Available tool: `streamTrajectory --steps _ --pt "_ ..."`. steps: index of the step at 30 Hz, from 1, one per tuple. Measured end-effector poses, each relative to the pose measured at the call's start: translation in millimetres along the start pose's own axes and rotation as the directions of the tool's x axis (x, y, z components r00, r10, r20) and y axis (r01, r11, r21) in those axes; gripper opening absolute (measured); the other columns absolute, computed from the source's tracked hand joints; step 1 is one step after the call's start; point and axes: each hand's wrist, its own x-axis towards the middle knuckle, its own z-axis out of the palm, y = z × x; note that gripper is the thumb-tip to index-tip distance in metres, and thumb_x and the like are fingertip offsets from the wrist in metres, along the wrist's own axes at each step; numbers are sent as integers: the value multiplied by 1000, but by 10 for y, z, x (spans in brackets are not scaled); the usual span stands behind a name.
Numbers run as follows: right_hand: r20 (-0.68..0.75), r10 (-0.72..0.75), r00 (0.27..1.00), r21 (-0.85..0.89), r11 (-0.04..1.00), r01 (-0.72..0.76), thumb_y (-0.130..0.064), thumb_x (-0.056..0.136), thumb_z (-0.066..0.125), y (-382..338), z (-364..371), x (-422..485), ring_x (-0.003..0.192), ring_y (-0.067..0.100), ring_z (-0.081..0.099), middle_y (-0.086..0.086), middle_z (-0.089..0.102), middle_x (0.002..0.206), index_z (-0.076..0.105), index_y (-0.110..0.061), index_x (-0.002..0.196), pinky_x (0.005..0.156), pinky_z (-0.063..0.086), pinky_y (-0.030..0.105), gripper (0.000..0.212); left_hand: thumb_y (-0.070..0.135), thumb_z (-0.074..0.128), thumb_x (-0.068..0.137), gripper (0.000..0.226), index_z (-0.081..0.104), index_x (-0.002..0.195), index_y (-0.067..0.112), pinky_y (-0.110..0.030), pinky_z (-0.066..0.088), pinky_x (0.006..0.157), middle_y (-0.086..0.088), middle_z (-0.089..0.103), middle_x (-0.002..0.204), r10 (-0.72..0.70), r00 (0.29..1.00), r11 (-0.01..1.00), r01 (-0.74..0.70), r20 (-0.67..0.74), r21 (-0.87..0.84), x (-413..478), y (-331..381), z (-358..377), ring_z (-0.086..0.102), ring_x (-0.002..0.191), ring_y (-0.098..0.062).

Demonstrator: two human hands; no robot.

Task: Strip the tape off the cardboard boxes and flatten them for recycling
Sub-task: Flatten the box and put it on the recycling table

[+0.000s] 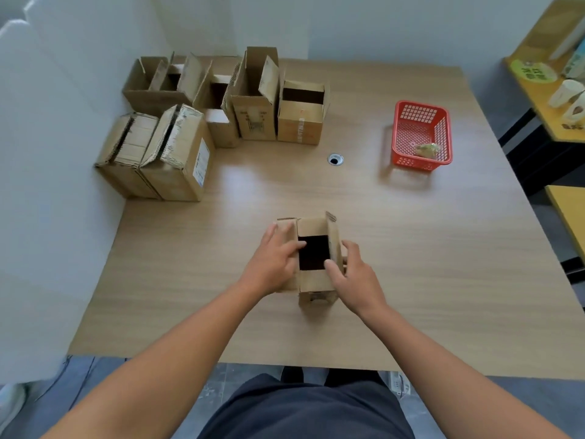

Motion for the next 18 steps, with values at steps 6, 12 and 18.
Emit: streamTrajectory --steps 6,12,18 --pt "-81 -134 988 -33 991 132 -8 102 46 192 -260 -48 88 9 56 -4 58 105 44 -37 145 78 43 27 52 48 75 83 51 49 119 22 -34 44 92 -4 47 119 23 987 929 37 -158 368 450 278 -90 43 113 -26" --pt "-26 38 999 -108 993 -41 -39 102 53 183 -243 -88 119 23 56 -2 42 136 54 -34 137 97 49 37 35 46 49 102 31 58 123 25 -40 52 86 0 48 119 -56 996 946 74 -65 315 559 277 -182 54 102 -26" --pt "202 191 961 -165 973 -159 -72 90 53 67 -177 -176 155 33 -1 -12 -8 169 61 -53 126 119 25 56 41 49 50 102 42 61 76 18 -31 43 58 1 62 74 -311 949 939 299 -44 -172 382 97 -135 60 71 -19"
